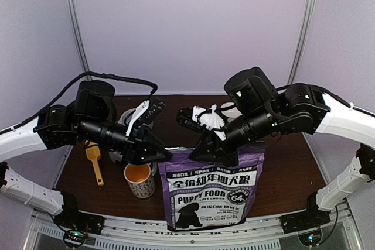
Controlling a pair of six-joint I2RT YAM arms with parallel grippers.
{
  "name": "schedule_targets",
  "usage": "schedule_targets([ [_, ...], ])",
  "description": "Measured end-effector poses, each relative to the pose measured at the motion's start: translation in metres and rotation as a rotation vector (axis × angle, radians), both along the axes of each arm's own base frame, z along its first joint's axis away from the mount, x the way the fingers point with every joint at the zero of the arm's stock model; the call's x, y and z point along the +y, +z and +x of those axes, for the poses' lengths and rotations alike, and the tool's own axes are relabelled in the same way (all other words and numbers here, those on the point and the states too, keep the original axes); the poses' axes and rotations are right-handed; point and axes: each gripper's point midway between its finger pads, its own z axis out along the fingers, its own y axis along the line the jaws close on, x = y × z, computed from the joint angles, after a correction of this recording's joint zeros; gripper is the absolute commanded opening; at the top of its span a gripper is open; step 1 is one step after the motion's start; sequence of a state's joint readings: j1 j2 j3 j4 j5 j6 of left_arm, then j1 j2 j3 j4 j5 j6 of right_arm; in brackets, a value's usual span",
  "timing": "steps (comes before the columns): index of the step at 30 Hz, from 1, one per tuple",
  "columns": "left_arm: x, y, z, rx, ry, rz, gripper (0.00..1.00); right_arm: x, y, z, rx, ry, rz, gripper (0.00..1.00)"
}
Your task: Serve the pet food
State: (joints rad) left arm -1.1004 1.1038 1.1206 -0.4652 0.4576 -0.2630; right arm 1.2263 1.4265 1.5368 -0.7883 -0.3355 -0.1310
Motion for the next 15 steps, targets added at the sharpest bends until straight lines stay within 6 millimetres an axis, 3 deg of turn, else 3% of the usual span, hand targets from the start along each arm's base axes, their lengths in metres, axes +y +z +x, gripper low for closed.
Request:
schedule_targets([
  [5, -0.007, -0.004, 0.002, 0.006, -0.007, 0.002, 0.2, 0.001, -0.001, 0.001, 0.01, -0.01, 0.008, 0.0],
  [10, -0.014, 0.002, 0.001, 0.017, -0.022, -0.032, 0.0, 0.0, 0.0, 0.0, 0.021, -0.022, 0.02, 0.0],
  [15, -0.017, 0.003, 0.001, 0.027, -0.031, -0.048, 0.0, -0.001, -0.001, 0.0, 0.035, -0.033, 0.028, 0.04],
])
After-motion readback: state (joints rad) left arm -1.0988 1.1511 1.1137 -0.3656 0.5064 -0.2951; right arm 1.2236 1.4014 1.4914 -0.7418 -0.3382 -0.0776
